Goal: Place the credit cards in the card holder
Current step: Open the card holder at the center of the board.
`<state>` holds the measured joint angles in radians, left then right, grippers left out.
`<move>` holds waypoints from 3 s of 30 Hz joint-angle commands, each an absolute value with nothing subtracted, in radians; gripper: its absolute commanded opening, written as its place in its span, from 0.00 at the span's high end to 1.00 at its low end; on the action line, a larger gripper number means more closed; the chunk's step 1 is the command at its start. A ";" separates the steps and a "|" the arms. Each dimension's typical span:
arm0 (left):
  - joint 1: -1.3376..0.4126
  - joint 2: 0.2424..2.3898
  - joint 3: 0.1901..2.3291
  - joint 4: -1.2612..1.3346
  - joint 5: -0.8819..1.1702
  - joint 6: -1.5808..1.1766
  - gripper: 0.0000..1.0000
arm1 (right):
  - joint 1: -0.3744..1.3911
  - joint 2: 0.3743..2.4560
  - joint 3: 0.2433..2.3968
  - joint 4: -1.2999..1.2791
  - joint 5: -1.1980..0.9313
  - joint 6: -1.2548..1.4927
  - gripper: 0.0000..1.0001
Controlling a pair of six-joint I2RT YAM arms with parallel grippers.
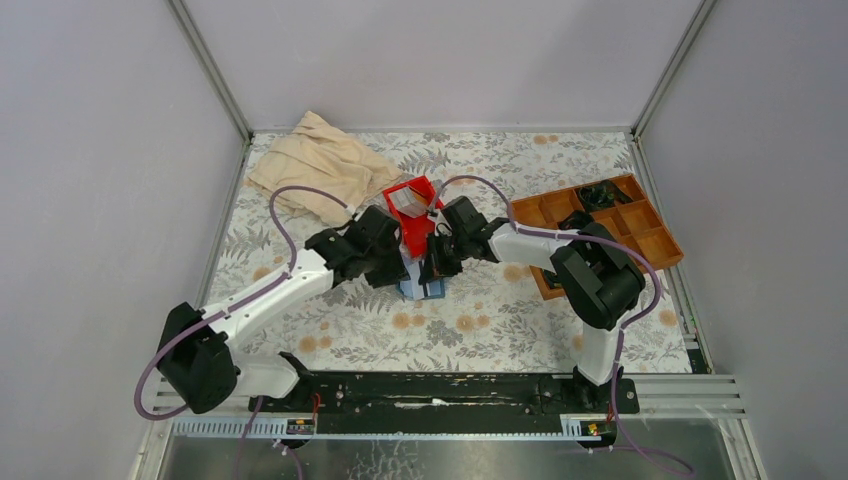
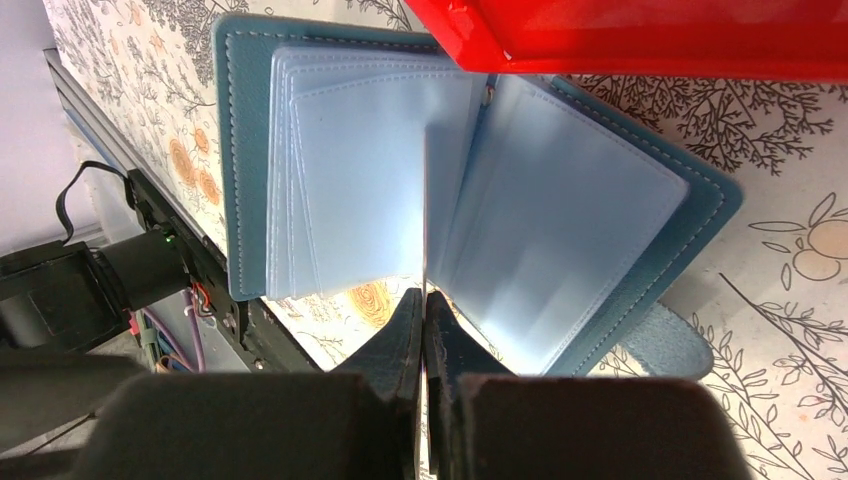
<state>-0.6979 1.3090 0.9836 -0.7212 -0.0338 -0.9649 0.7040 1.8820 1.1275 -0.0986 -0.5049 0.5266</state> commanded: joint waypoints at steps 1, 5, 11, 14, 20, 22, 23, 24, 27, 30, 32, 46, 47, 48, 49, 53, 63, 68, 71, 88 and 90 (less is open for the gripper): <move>-0.703 1.314 1.029 -0.662 -0.041 -0.916 0.61 | 0.718 1.889 1.148 -0.095 -0.472 0.501 1.00; -0.704 1.387 1.035 -0.644 -0.036 -0.891 0.61 | 0.718 1.893 1.159 -0.101 -0.469 0.502 1.00; -0.703 1.457 1.027 -0.574 -0.044 -0.877 0.62 | 0.719 1.901 1.166 -0.102 -0.469 0.504 1.00; -0.702 1.497 1.044 -0.571 -0.051 -0.855 0.62 | 0.719 1.904 1.166 -0.100 -0.471 0.505 1.00; -0.703 1.519 1.020 -0.554 -0.088 -0.835 0.63 | 0.719 1.910 1.170 -0.101 -0.473 0.507 1.00; -0.702 1.521 1.001 -0.540 -0.090 -0.834 0.63 | 0.719 1.911 1.171 -0.103 -0.473 0.505 1.00; -0.703 1.524 0.996 -0.537 -0.094 -0.834 0.63 | 0.719 1.911 1.170 -0.103 -0.472 0.505 1.00; -0.703 1.526 0.992 -0.537 -0.097 -0.833 0.63 | 0.719 1.913 1.171 -0.103 -0.474 0.505 1.00; -0.703 1.528 0.977 -0.536 -0.112 -0.825 0.63 | 0.719 1.916 1.177 -0.107 -0.476 0.505 1.00; -0.702 1.532 0.954 -0.538 -0.136 -0.814 0.63 | 0.719 1.916 1.181 -0.109 -0.476 0.505 1.00; -0.703 1.535 0.937 -0.540 -0.149 -0.811 0.63 | 0.719 1.913 1.182 -0.110 -0.476 0.504 1.00; -0.702 1.514 0.836 -0.540 -0.238 -0.821 0.64 | 0.718 1.893 1.175 -0.119 -0.481 0.506 1.00; -0.703 1.516 0.833 -0.536 -0.242 -0.821 0.63 | 0.717 1.895 1.178 -0.119 -0.483 0.507 1.00; -0.701 1.517 0.831 -0.531 -0.249 -0.821 0.63 | 0.716 1.896 1.181 -0.120 -0.485 0.506 1.00; -0.701 1.519 0.830 -0.527 -0.255 -0.820 0.63 | 0.714 1.896 1.183 -0.122 -0.485 0.506 1.00; -0.697 1.538 0.835 -0.515 -0.271 -0.815 0.63 | 0.703 1.900 1.189 -0.126 -0.505 0.512 1.00; -0.671 1.603 0.844 -0.485 -0.285 -0.795 0.62 | 0.663 1.882 1.188 -0.117 -0.543 0.552 1.00; -0.665 1.604 0.842 -0.475 -0.284 -0.792 0.62 | 0.642 1.883 1.182 -0.101 -0.548 0.577 1.00; -0.658 1.614 0.846 -0.474 -0.282 -0.784 0.62 | 0.636 1.900 1.183 -0.086 -0.555 0.592 1.00; -0.641 1.639 0.811 -0.453 -0.247 -0.747 0.62 | 0.627 1.951 1.194 -0.003 -0.614 0.658 1.00; -0.639 1.632 0.807 -0.461 -0.240 -0.750 0.62 | 0.627 1.954 1.200 -0.003 -0.617 0.660 1.00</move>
<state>-0.6567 1.5948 0.8528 -0.4919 -0.2310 -0.7666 0.6338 1.9499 1.1564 -0.0460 -0.5732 0.6373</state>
